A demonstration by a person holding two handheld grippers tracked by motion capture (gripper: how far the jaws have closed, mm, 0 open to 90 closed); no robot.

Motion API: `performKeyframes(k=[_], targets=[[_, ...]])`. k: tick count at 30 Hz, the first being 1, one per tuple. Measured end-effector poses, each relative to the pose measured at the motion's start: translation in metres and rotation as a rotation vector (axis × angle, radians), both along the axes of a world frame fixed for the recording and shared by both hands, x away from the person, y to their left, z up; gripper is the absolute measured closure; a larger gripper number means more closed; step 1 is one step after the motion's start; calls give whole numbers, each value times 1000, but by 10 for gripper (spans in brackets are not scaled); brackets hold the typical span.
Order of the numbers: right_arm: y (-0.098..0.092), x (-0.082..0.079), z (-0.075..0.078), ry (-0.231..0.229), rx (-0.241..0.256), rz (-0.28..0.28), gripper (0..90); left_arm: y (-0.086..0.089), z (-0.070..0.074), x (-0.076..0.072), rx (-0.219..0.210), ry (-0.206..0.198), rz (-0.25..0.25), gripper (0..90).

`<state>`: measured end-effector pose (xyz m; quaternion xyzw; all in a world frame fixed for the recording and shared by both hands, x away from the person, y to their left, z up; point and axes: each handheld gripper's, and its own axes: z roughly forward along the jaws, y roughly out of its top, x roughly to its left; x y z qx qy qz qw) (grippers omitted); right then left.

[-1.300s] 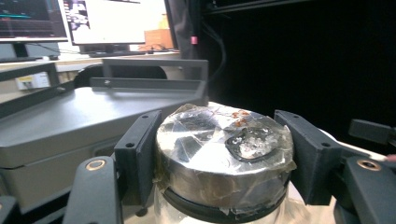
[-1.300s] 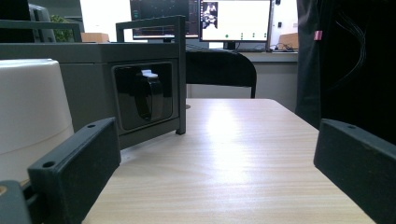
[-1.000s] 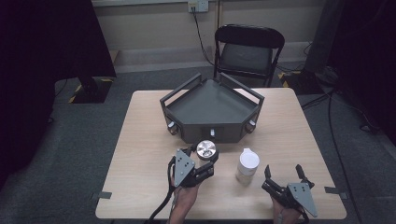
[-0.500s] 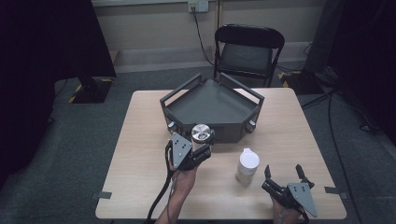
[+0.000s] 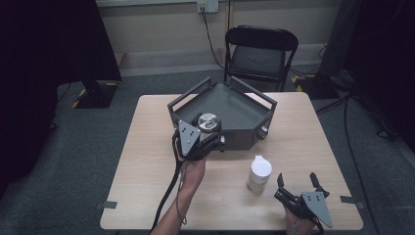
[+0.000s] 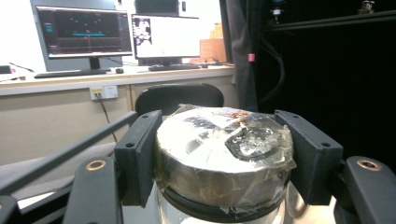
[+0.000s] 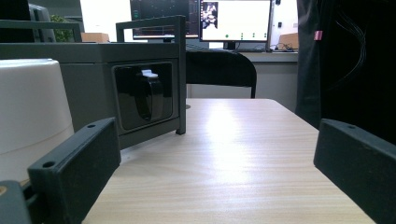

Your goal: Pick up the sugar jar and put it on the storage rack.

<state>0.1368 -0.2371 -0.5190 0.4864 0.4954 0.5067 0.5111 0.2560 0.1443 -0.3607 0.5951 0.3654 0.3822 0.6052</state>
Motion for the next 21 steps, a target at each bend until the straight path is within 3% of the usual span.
performKeyframes(k=[11,21], targets=[[0,0,0,0,0,0,0,-5,14,27,-5,5,62,351],[0,0,0,0,0,0,0,-9,14,47,-18,30,86,351]])
